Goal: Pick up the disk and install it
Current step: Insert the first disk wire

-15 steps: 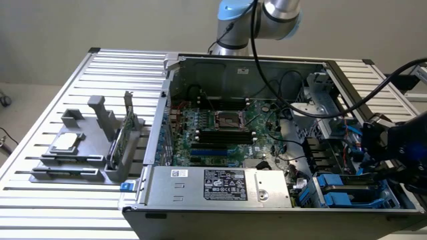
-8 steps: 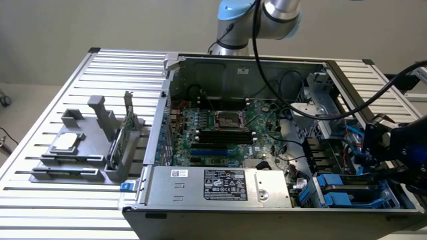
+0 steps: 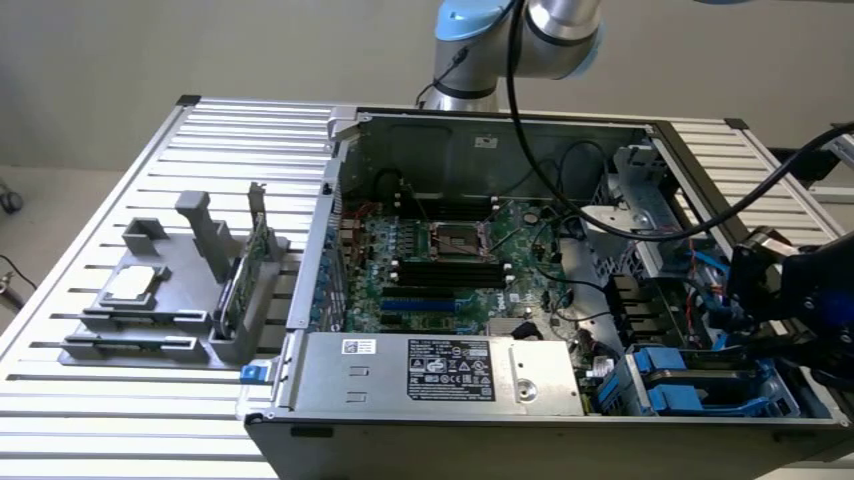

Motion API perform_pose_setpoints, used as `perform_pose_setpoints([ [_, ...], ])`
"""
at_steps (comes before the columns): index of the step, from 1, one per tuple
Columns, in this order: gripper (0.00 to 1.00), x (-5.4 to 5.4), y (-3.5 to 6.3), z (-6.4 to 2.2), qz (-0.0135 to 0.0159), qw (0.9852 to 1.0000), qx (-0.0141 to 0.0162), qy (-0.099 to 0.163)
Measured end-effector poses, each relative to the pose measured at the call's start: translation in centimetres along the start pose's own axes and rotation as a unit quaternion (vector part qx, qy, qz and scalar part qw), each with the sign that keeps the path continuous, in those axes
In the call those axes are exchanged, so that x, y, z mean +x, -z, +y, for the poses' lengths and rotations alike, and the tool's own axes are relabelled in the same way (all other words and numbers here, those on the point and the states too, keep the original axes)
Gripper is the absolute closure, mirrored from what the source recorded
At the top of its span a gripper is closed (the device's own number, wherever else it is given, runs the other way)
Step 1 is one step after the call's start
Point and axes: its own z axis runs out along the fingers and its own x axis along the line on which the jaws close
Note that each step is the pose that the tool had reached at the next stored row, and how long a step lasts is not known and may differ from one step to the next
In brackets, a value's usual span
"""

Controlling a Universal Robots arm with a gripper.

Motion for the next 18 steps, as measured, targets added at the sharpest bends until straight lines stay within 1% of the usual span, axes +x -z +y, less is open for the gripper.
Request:
perform_pose_setpoints([
  [3,0.67,-0.01,0.00,0.01,0.0021,1.0000,0.0018,-0.004],
  [4,0.69,0.00,0.00,0.01,0.0029,1.0000,0.0026,-0.005],
  [6,0.69,-0.01,0.00,0.01,0.0045,1.0000,0.0043,-0.008],
  [7,0.76,-0.01,0.00,0.01,0.0053,0.9999,0.0052,-0.009],
  [10,0.76,-0.01,0.00,0.01,0.0078,0.9999,0.0080,-0.013],
  [12,0.83,-0.01,0.00,0.01,0.0094,0.9998,0.0096,-0.016],
  [13,0.83,-0.01,0.00,0.01,0.0102,0.9997,0.0103,-0.018],
  [16,0.83,0.02,0.12,0.04,0.0120,0.9996,0.0136,-0.022],
  [18,0.83,0.08,0.37,0.11,0.0120,0.9995,0.0143,-0.026],
])
